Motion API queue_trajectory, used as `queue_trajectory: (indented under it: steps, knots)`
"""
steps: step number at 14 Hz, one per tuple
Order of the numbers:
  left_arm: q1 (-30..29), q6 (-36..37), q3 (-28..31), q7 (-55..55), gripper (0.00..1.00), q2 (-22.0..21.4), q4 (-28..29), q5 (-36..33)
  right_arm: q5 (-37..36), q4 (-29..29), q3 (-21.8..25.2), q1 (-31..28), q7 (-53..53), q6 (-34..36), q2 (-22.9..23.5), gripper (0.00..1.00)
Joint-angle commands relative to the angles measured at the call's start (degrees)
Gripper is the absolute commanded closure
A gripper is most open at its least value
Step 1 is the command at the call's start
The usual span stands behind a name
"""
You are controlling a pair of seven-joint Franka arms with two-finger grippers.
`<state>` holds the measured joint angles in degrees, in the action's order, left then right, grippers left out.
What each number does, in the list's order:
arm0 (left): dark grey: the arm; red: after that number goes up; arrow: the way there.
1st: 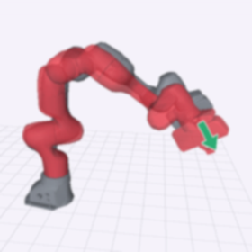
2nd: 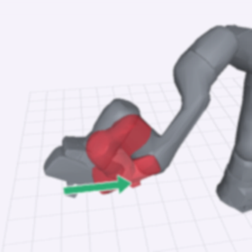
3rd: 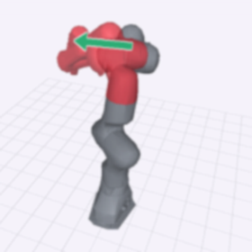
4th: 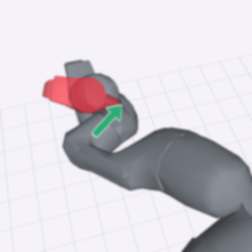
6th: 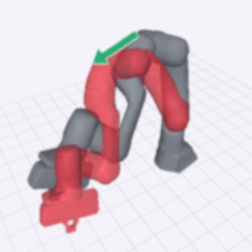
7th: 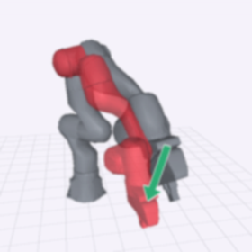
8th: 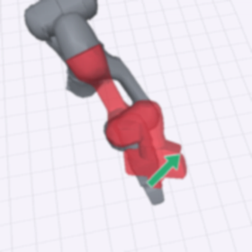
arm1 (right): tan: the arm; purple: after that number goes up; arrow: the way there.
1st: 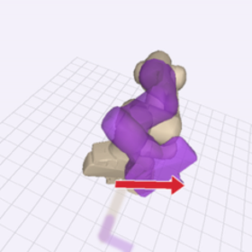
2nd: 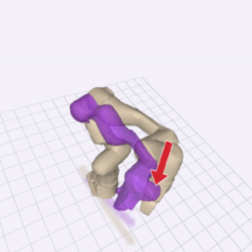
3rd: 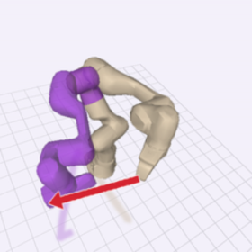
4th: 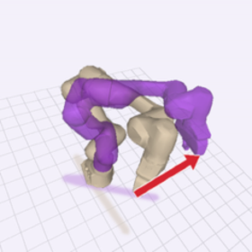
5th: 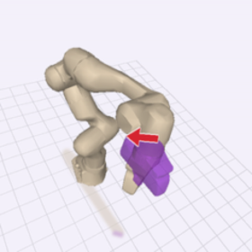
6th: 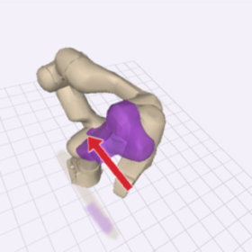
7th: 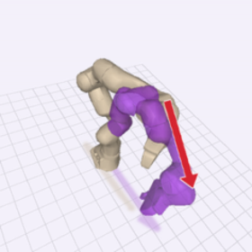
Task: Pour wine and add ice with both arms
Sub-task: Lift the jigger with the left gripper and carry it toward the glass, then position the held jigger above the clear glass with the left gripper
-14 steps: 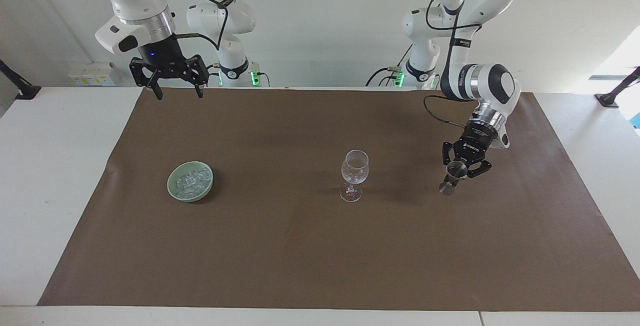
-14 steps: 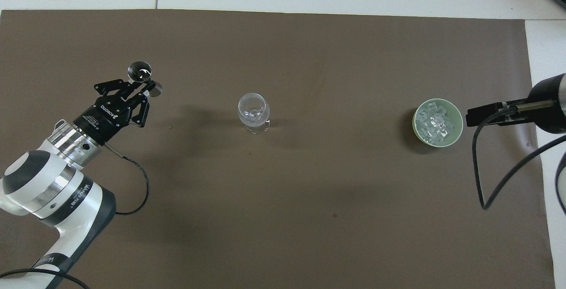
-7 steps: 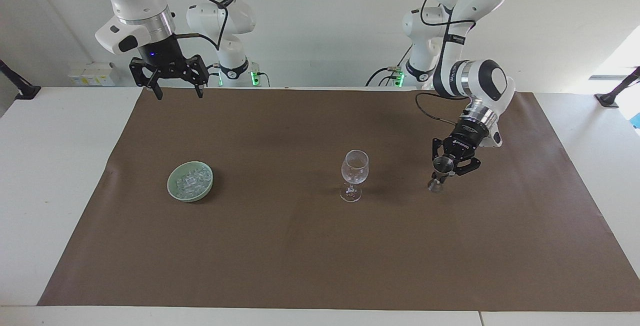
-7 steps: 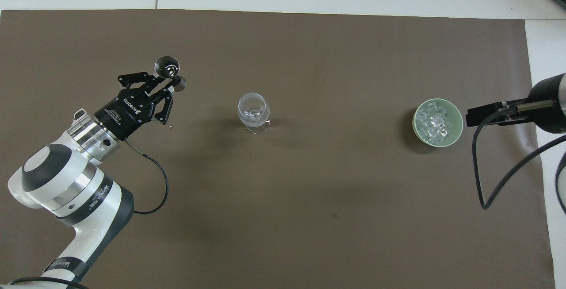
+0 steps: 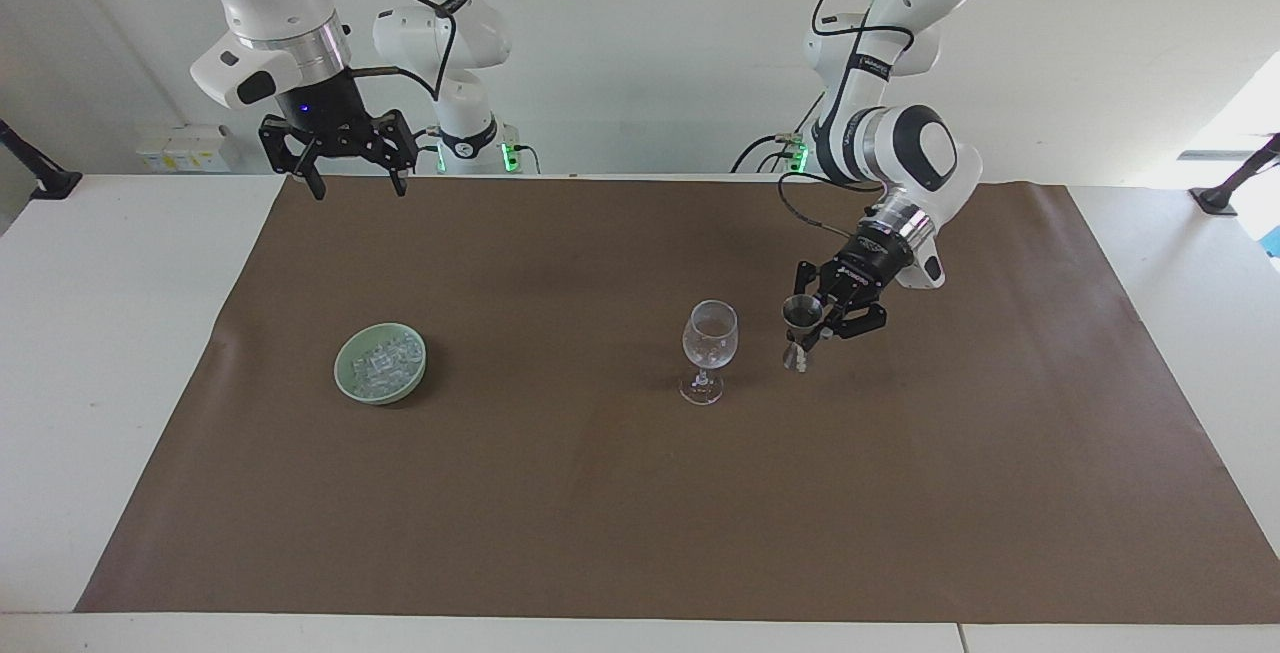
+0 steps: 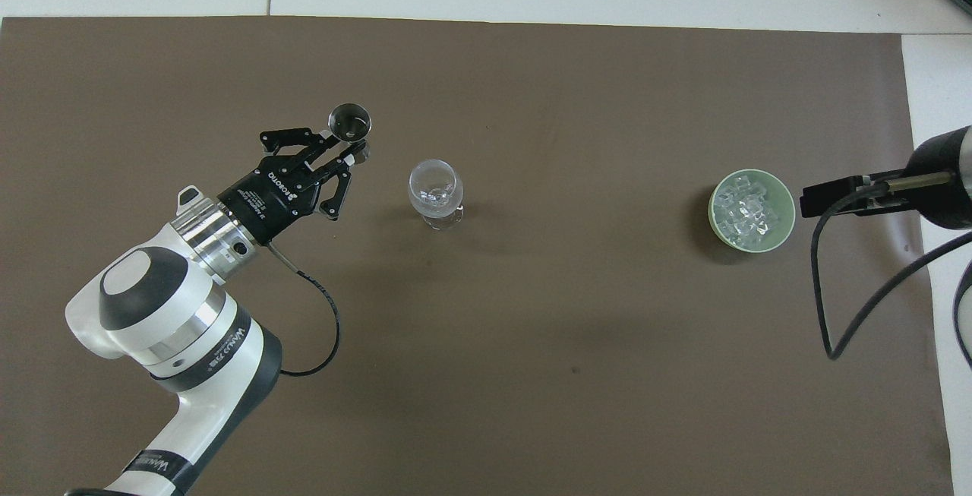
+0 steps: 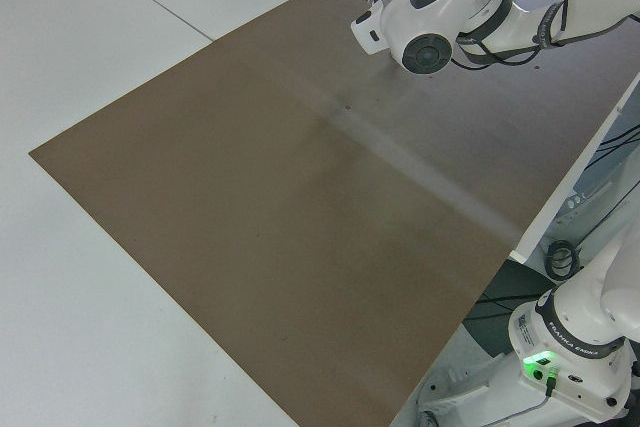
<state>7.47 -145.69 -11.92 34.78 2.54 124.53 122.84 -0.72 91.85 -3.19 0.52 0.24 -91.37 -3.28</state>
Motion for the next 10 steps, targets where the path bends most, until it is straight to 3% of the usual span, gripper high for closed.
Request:
queue_trajectory:
  steps: [1,10]
  knots:
    - [3.33,-3.54,0.67,-0.68,1.0,2.21,-3.77,1.44,1.33,0.35,-0.15,-0.52,1.25,0.75,-0.68,0.0]
    - [6.33,-4.95,0.85,-3.39,1.0,3.26,-4.56,0.91,1.33,0.35,-0.15,-0.52,1.25,0.75,-0.68,0.0]
